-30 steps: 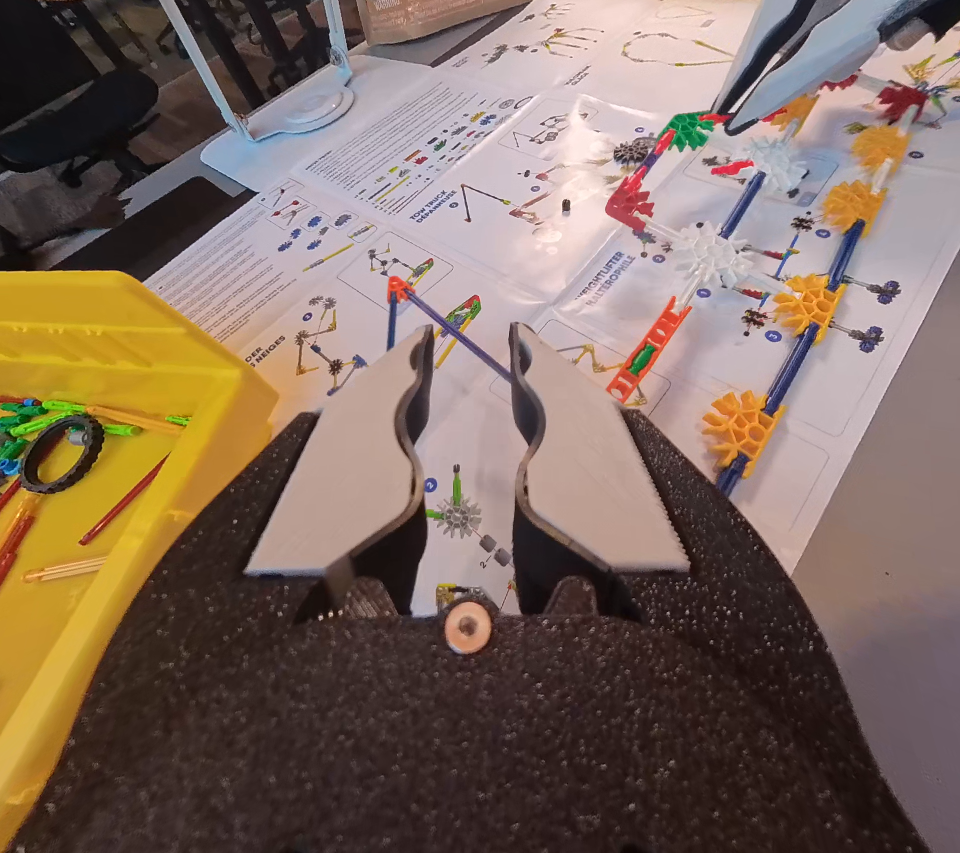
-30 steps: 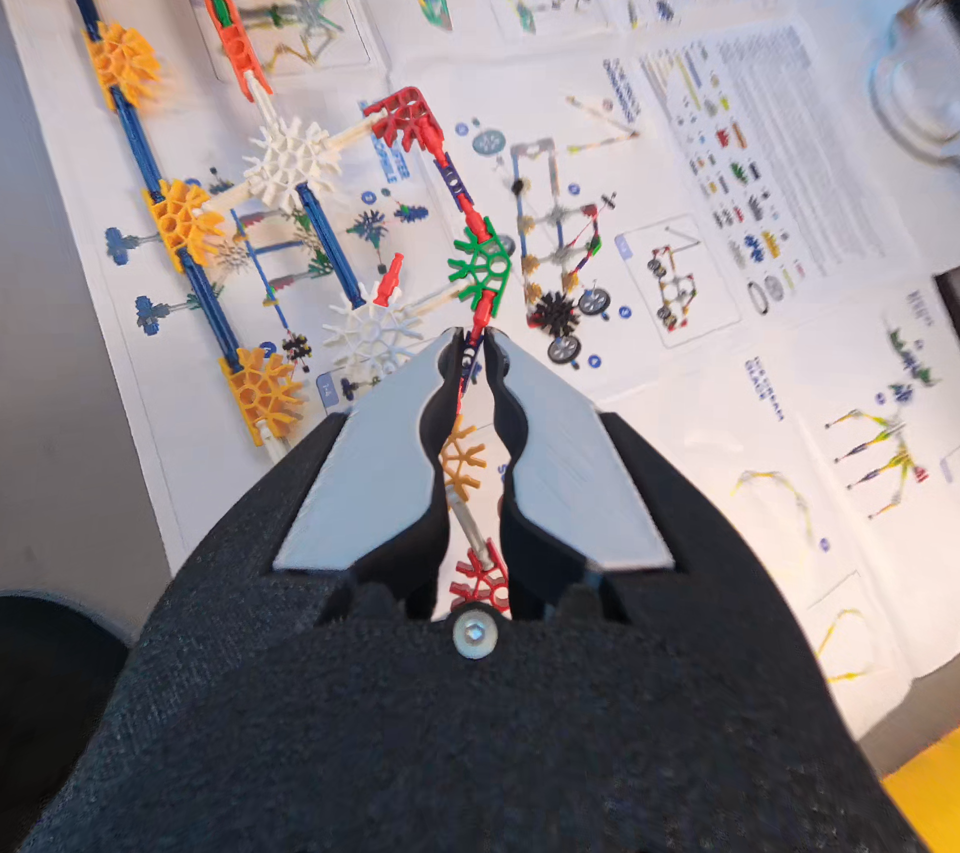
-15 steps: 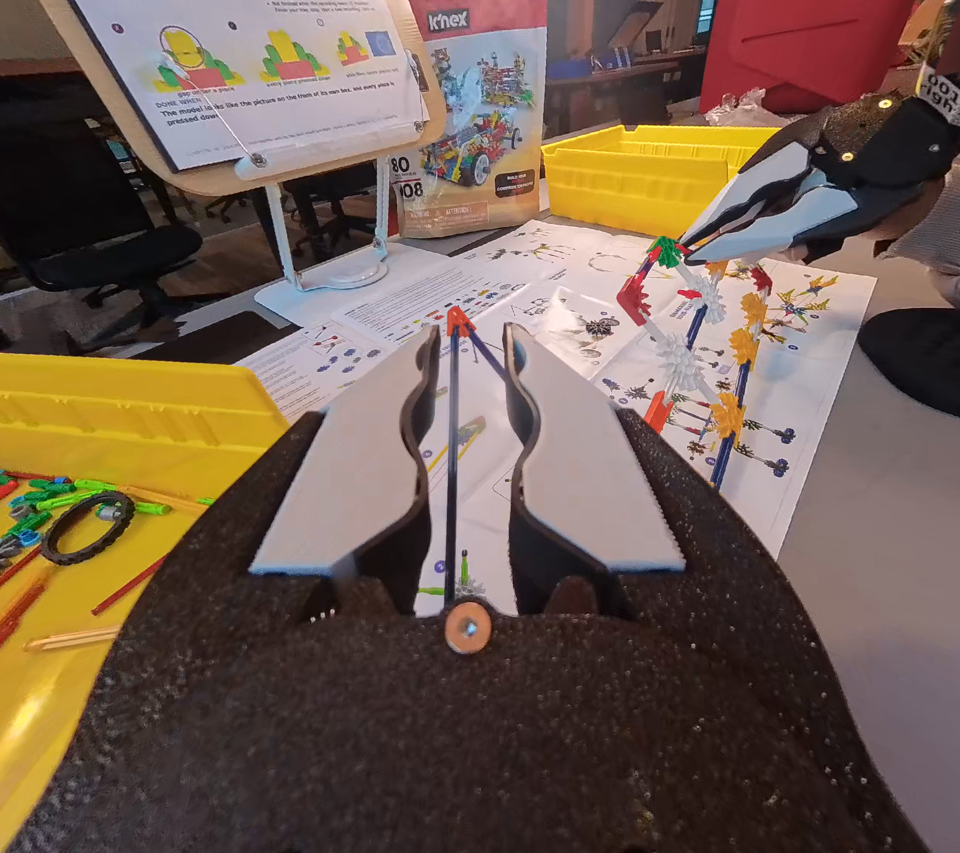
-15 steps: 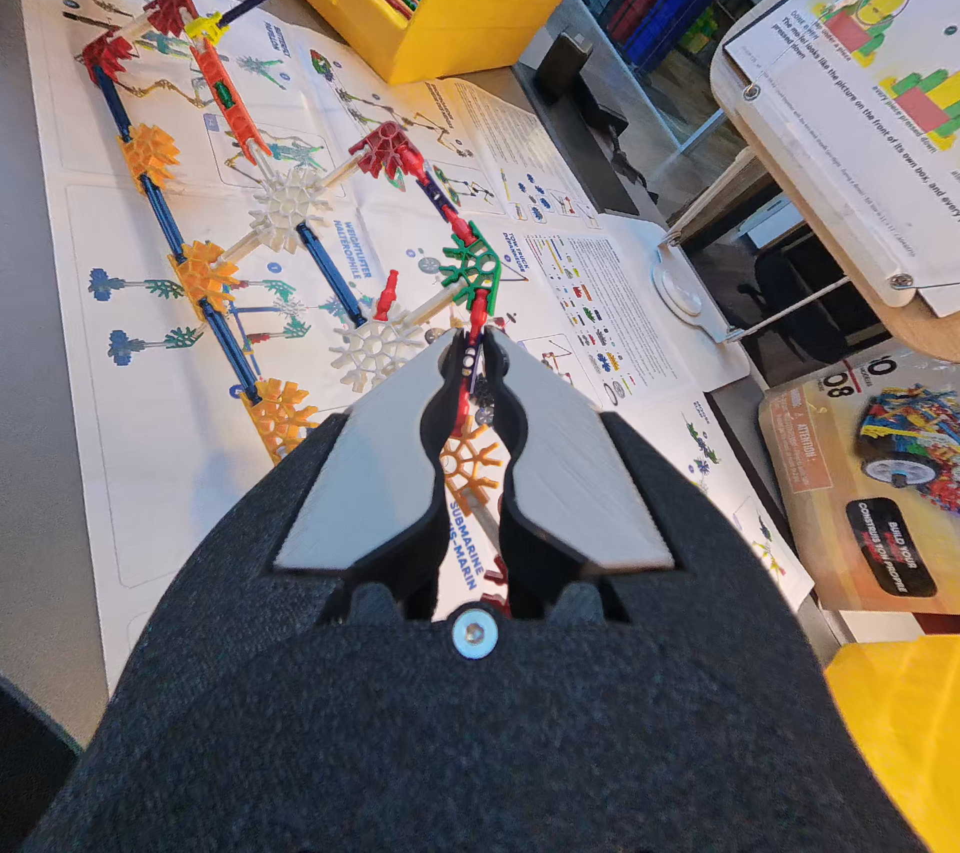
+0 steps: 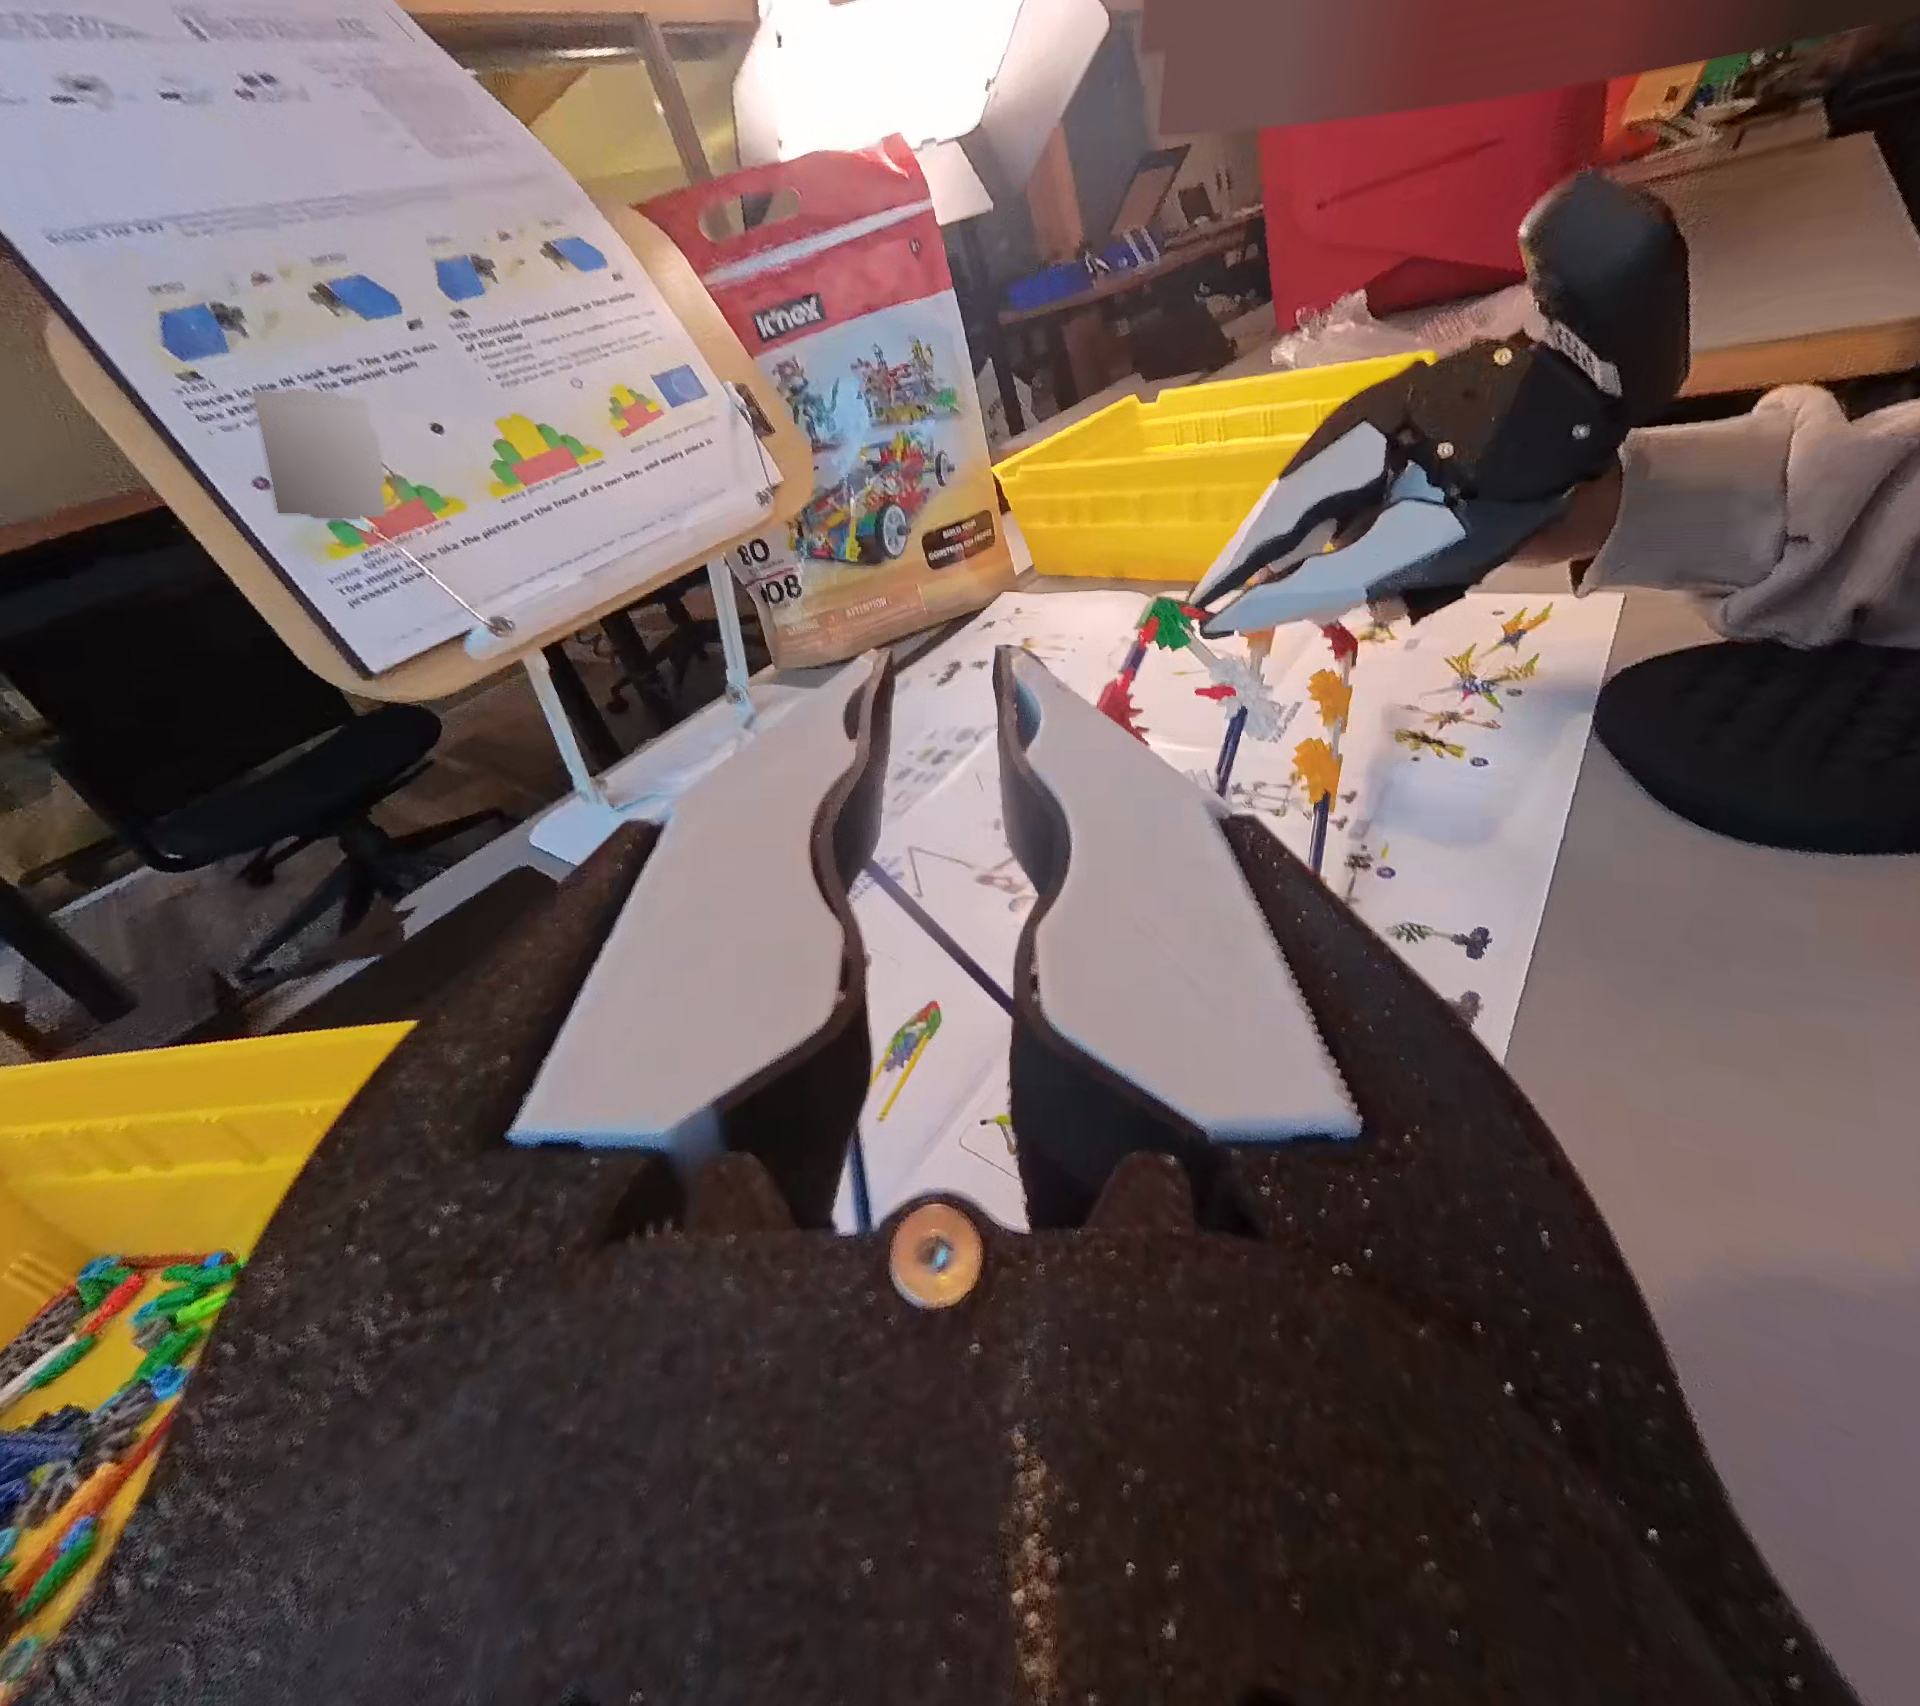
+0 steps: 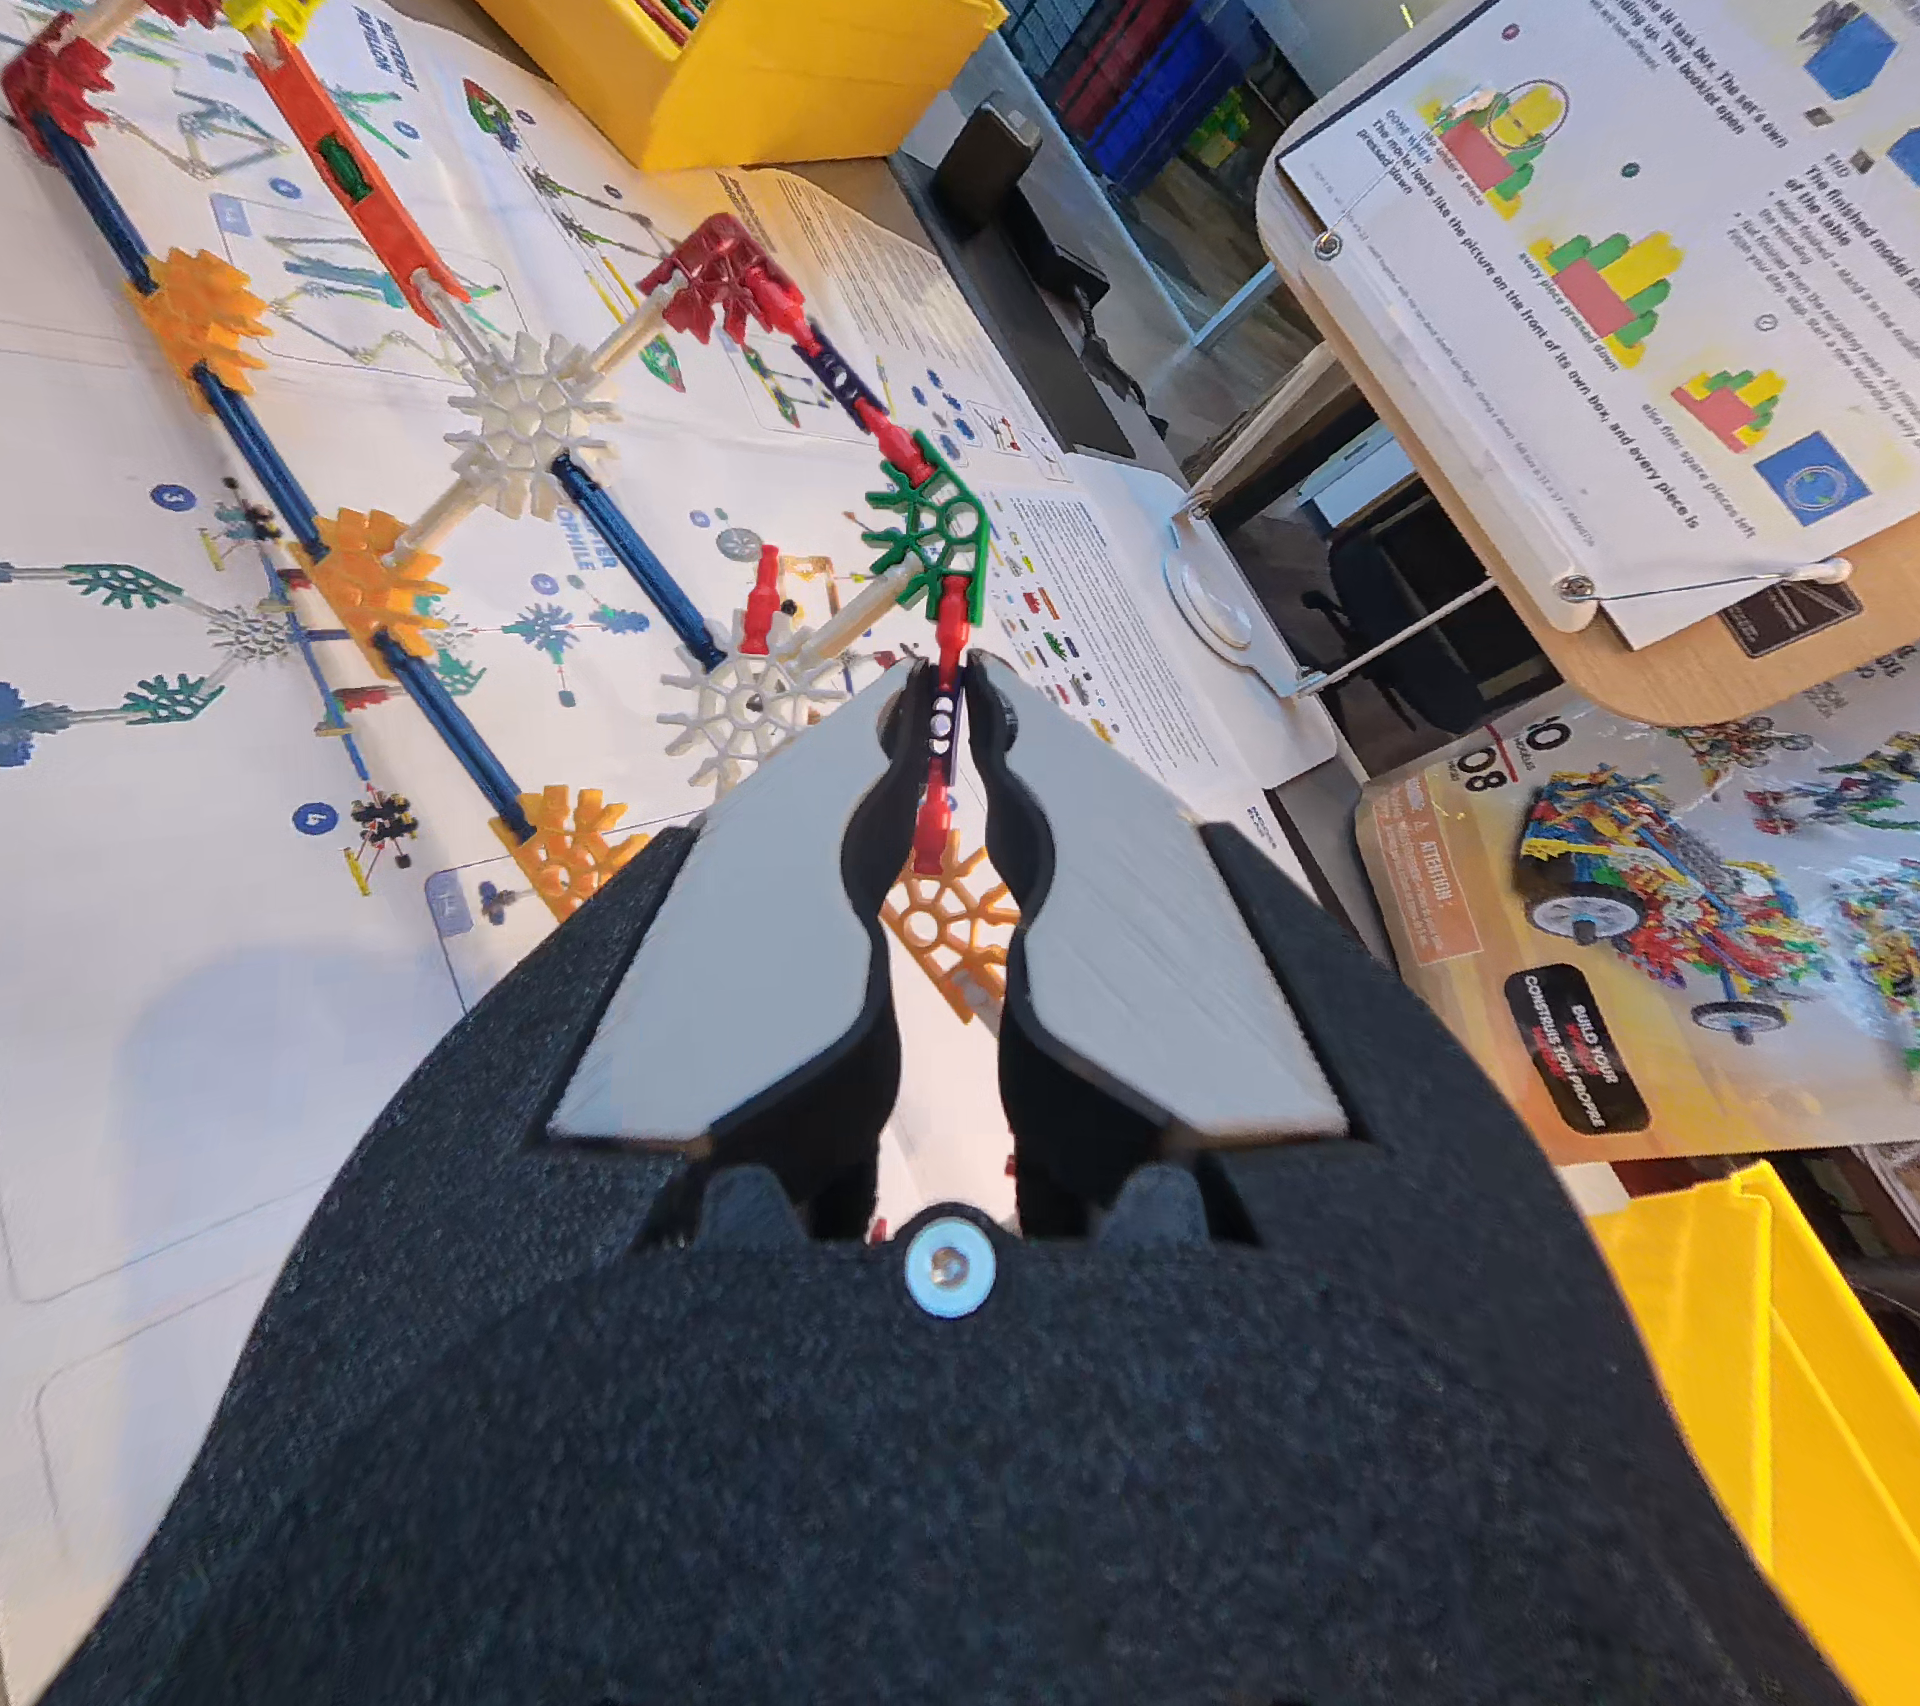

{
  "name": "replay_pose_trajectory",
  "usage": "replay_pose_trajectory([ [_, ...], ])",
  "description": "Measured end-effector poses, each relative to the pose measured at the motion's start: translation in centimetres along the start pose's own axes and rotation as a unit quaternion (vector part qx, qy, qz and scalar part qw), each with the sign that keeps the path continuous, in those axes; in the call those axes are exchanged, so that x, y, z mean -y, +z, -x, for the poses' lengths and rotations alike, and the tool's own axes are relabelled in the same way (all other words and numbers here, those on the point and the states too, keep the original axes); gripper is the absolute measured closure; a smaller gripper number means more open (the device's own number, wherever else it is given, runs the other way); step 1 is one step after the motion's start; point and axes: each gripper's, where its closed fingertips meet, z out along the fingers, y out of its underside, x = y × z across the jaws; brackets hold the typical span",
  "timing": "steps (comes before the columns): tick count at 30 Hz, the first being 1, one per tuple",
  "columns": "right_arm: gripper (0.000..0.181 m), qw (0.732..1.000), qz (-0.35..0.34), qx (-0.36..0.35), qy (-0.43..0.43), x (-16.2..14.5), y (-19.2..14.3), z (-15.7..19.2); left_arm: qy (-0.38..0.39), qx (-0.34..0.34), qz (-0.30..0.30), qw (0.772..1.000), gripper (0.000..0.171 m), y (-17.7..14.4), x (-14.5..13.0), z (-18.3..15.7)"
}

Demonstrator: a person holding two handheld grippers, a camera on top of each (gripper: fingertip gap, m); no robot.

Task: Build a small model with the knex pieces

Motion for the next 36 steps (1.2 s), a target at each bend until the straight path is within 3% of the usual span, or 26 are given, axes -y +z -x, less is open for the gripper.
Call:
replay_pose_trajectory([
  [4,0.176,0.999,-0.034,0.002,-0.014,1.0,-0.7,0.0,-0.039,0.023,0.001,0.999,0.155,-1.6,1.7,4.2],
  [7,0.176,0.998,-0.055,0.023,-0.011,1.6,-1.3,0.6,-0.121,-0.005,0.042,0.992,0.152,-2.0,0.1,7.0],
  [11,0.176,0.995,-0.089,0.045,-0.011,2.4,-2.6,1.5,-0.193,-0.116,0.097,0.969,0.153,-0.6,-4.2,7.0],
  [13,0.176,0.993,-0.101,0.053,-0.008,2.8,-3.1,1.9,-0.24,-0.185,0.118,0.946,0.151,0.5,-6.1,5.7],
  [16,0.176,0.994,-0.096,0.056,-0.015,2.7,-3.4,2.6,-0.276,-0.283,0.119,0.911,0.15,2.4,-6.8,2.7],
  [19,0.175,0.994,-0.088,0.066,-0.018,2.4,-3.3,3.4,-0.253,-0.373,0.124,0.884,0.148,4.1,-6.8,-1.6],
  [24,0.175,0.995,-0.07,0.067,-0.035,2.4,-2.6,4.0,-0.218,-0.534,0.133,0.806,0.136,4.2,-5.1,-9.6],
  [26,0.175,0.995,-0.068,0.068,-0.033,2.5,-2.4,4.1,-0.193,-0.527,0.15,0.814,0.138,5.1,-5.6,-11.1],
  [31,0.175,0.996,-0.053,0.075,-0.013,1.9,-2.3,4.1,-0.113,-0.45,0.176,0.868,0.158,6.8,-6.9,-12.0],
  [36,0.164,0.969,-0.081,0.167,0.164,3.5,-3.6,1.9,-0.082,-0.407,0.18,0.892,0.162,7.1,-6.8,-12.1],
])
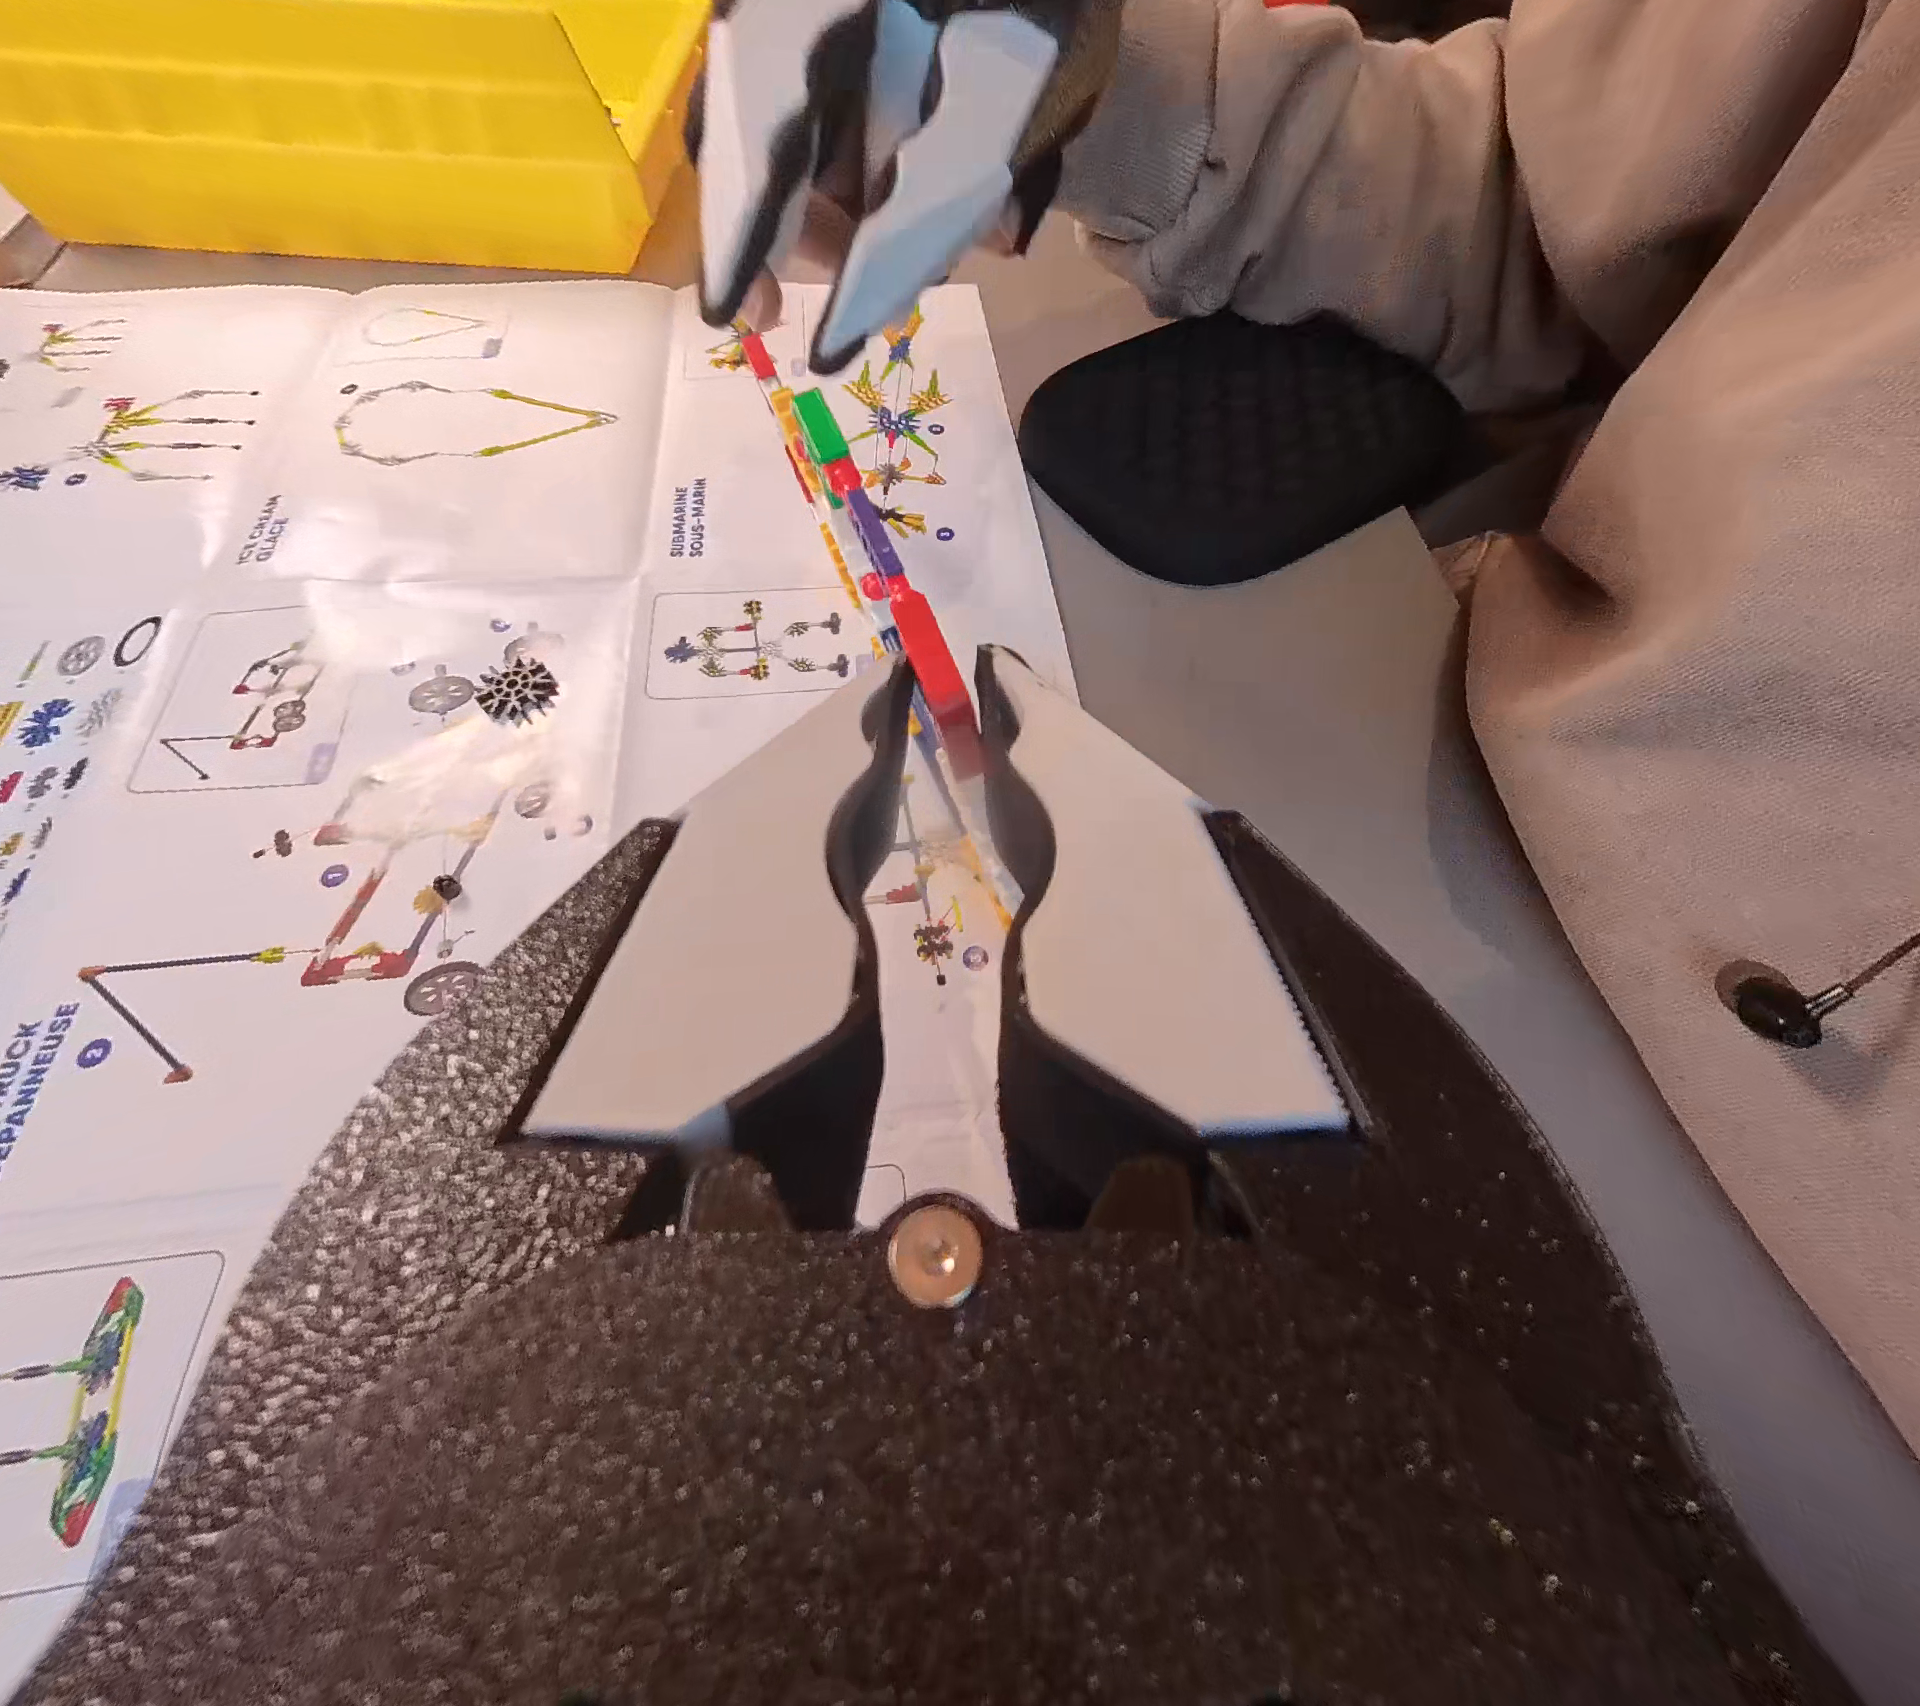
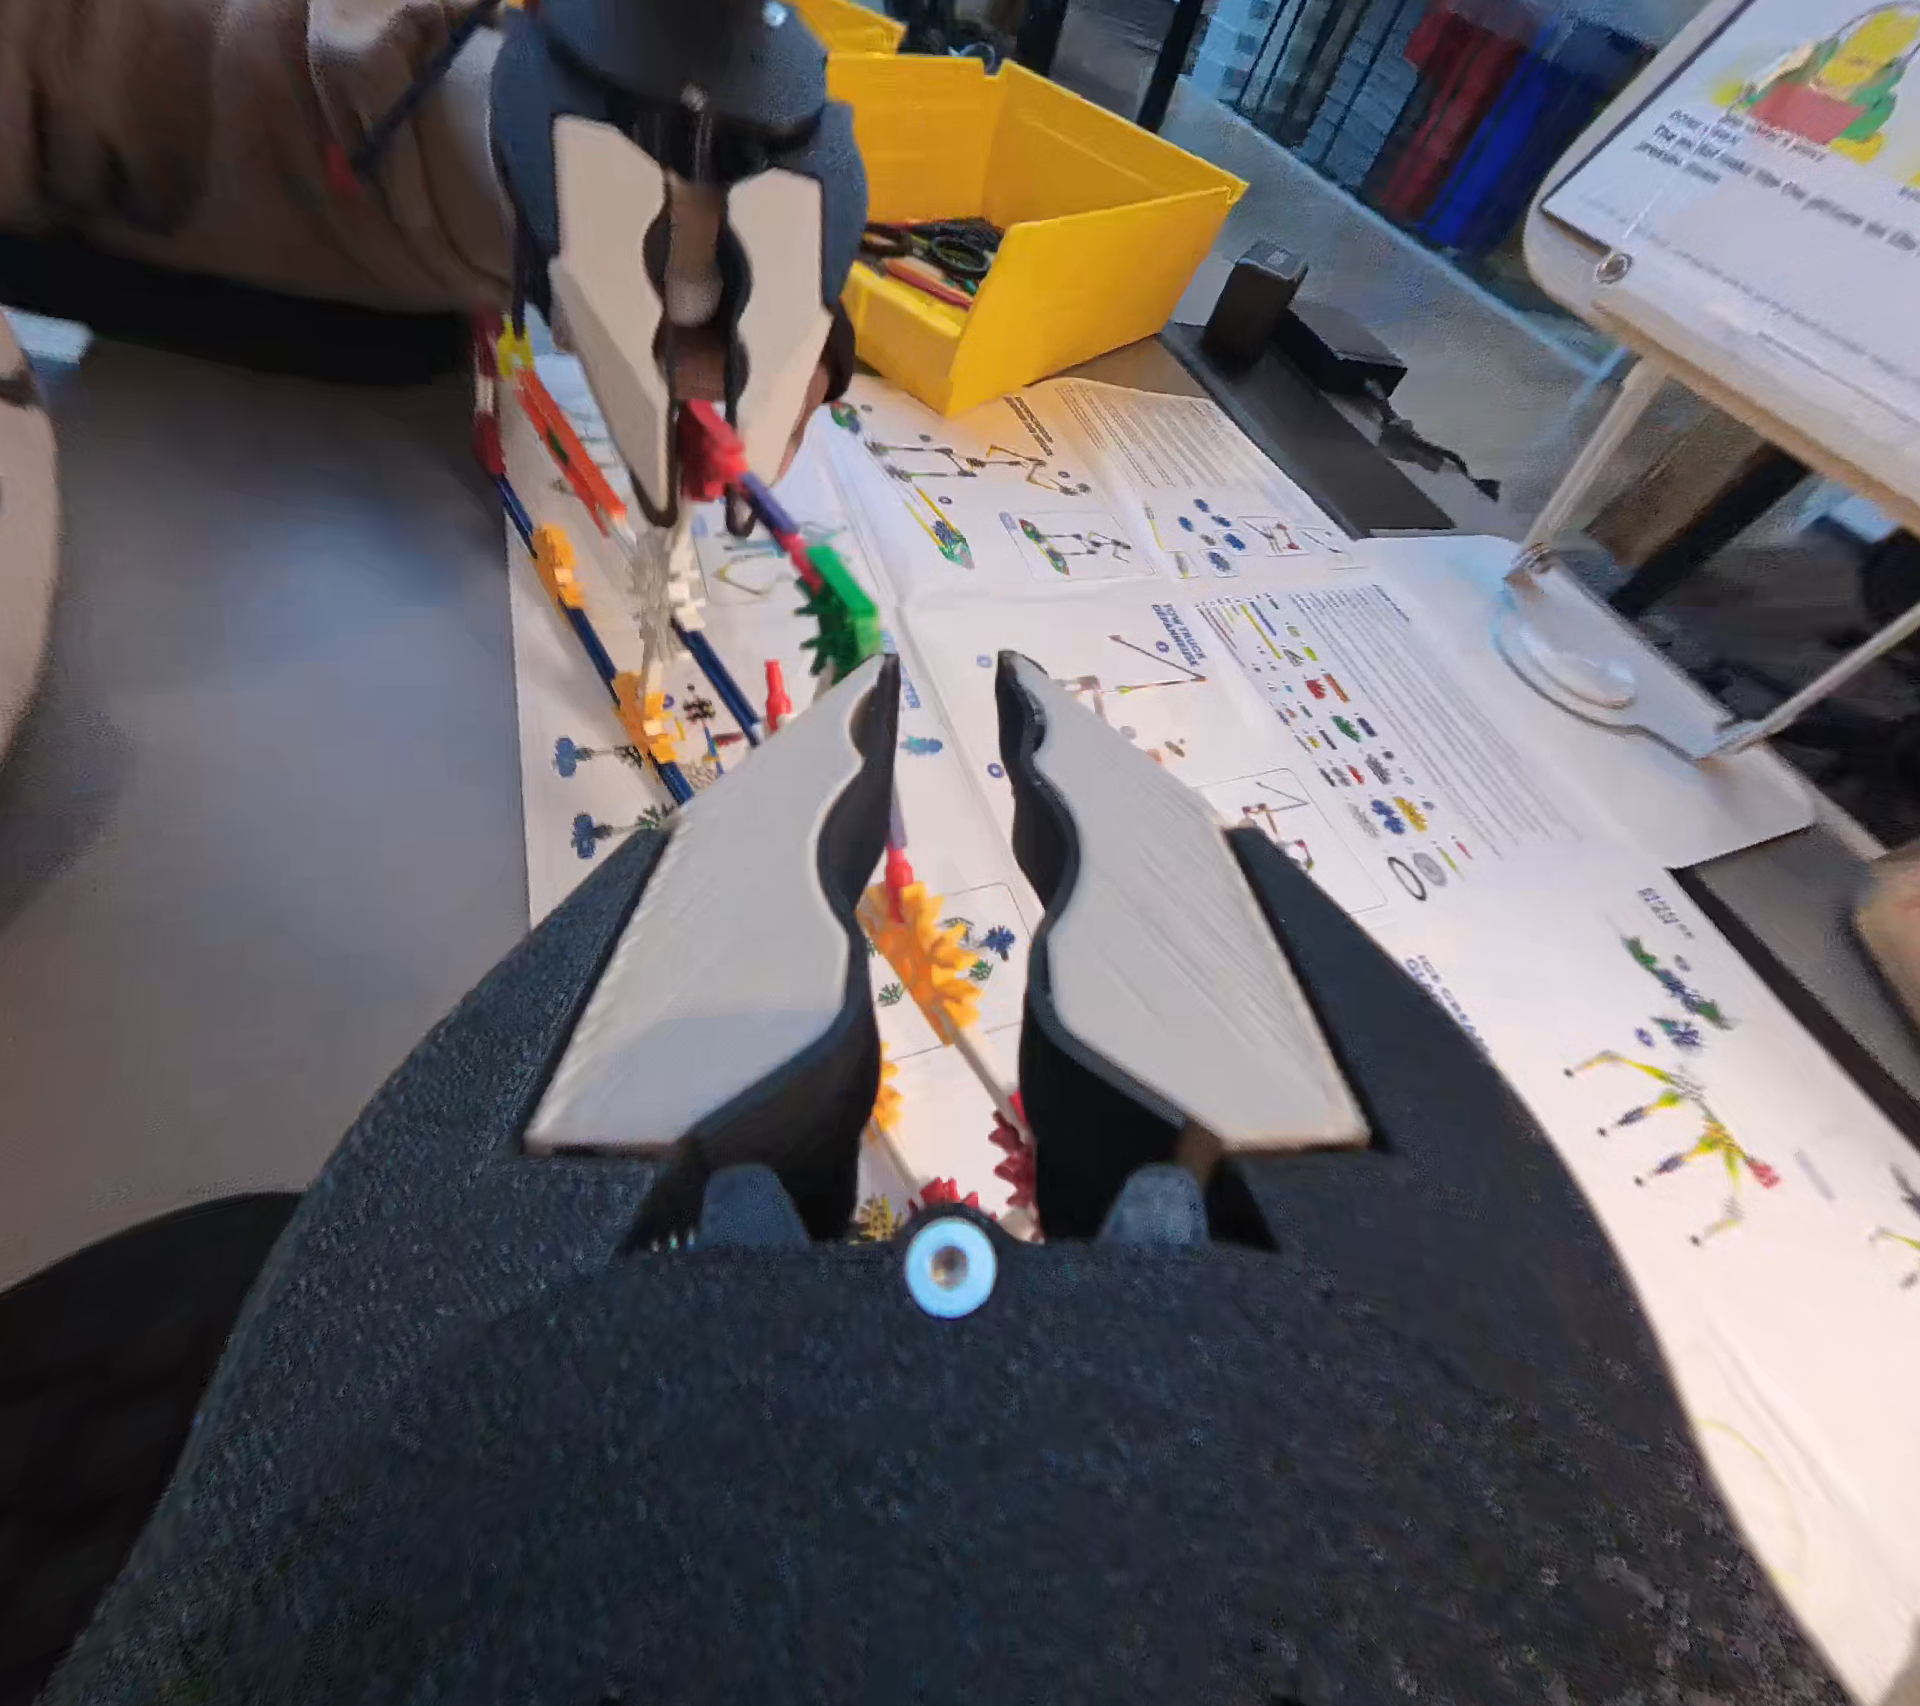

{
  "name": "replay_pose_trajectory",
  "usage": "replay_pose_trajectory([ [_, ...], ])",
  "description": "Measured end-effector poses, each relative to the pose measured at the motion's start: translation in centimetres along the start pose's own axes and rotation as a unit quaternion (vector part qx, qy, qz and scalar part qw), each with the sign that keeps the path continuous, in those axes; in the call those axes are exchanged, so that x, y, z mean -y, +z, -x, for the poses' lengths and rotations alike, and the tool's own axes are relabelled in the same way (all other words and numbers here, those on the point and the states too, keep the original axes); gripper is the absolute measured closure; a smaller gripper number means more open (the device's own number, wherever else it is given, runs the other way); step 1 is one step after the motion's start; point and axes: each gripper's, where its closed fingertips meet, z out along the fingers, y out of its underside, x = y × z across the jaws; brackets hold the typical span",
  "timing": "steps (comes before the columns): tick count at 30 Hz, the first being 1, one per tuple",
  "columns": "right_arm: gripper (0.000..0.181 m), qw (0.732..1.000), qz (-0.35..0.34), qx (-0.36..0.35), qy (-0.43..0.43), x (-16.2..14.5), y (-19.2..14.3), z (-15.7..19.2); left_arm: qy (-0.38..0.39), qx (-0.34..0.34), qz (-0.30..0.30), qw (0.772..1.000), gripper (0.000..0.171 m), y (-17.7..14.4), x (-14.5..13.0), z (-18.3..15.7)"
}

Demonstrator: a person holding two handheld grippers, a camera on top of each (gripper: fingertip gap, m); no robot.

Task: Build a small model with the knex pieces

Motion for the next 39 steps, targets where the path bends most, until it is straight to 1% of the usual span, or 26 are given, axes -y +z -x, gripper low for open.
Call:
replay_pose_trajectory([
  [1,0.164,0.999,0.002,0.01,0.03,0.5,-0.2,-1.1,0.004,0.003,-0.002,1.0,0.162,0.1,0.0,-0.1],
  [2,0.164,0.998,0.023,0.013,0.049,0.3,-0.1,-2.4,0.009,0.006,-0.004,1.0,0.161,0.2,0.1,-0.2],
  [3,0.163,0.996,0.062,0.016,0.054,-0.7,0.4,-3.6,0.013,0.008,-0.005,1.0,0.162,0.2,0.1,-0.3],
  [4,0.161,0.992,0.114,0.023,0.05,-2.2,1.1,-4.5,0.015,0.01,-0.006,1.0,0.162,0.2,0.1,-0.3],
  [6,0.157,0.975,0.216,0.046,0.038,-6.1,2.8,-5.6,0.015,0.015,-0.011,1.0,0.162,0.3,0.1,-0.2],
  [8,0.151,0.956,0.284,0.071,0.03,-9.4,4.3,-6.0,0.012,0.016,-0.017,1.0,0.161,0.2,0.0,-0.3],
  [10,0.151,0.947,0.307,0.092,0.036,-10.8,5.4,-5.8,0.016,0.021,-0.017,1.0,0.16,0.2,-0.2,-0.3],
  [13,0.151,0.943,0.313,0.105,0.045,-11.4,6.6,-5.7,0.02,0.014,-0.02,1.0,0.163,0.2,-0.5,-0.6],
  [17,0.159,0.934,0.334,0.117,0.048,-12.3,6.8,-5.3,0.021,-0.005,-0.028,0.999,0.163,0.3,-0.5,-1.1],
  [22,0.16,0.936,0.327,0.118,0.058,-12.2,6.9,-5.2,0.027,-0.009,-0.019,0.999,0.164,0.5,-1.2,-1.1],
  [27,0.161,0.942,0.316,0.104,0.052,-11.8,6.6,-5.4,0.024,-0.009,-0.024,0.999,0.165,0.6,-1.3,-1.1],
  [29,0.161,0.95,0.294,0.085,0.057,-10.5,6.2,-6.0,0.022,-0.001,-0.025,0.999,0.165,0.6,-1.3,-0.8],
  [32,0.161,0.967,0.247,0.032,0.058,-7.1,4.8,-7.3,0.01,0.017,-0.027,0.999,0.166,0.6,-1.3,-0.1],
  [34,0.16,0.973,0.225,-0.004,0.049,-4.8,3.4,-7.6,0.006,0.033,-0.03,0.999,0.166,0.6,-1.2,0.5],
  [36,0.161,0.975,0.215,-0.034,0.031,-2.8,1.9,-7.0,0.0,0.046,-0.032,0.998,0.166,0.6,-1.2,1.0],
  [39,0.161,0.974,0.213,-0.07,0.002,-0.9,0.1,-4.6,-0.011,0.062,-0.034,0.997,0.166,0.6,-1.2,1.6],
])
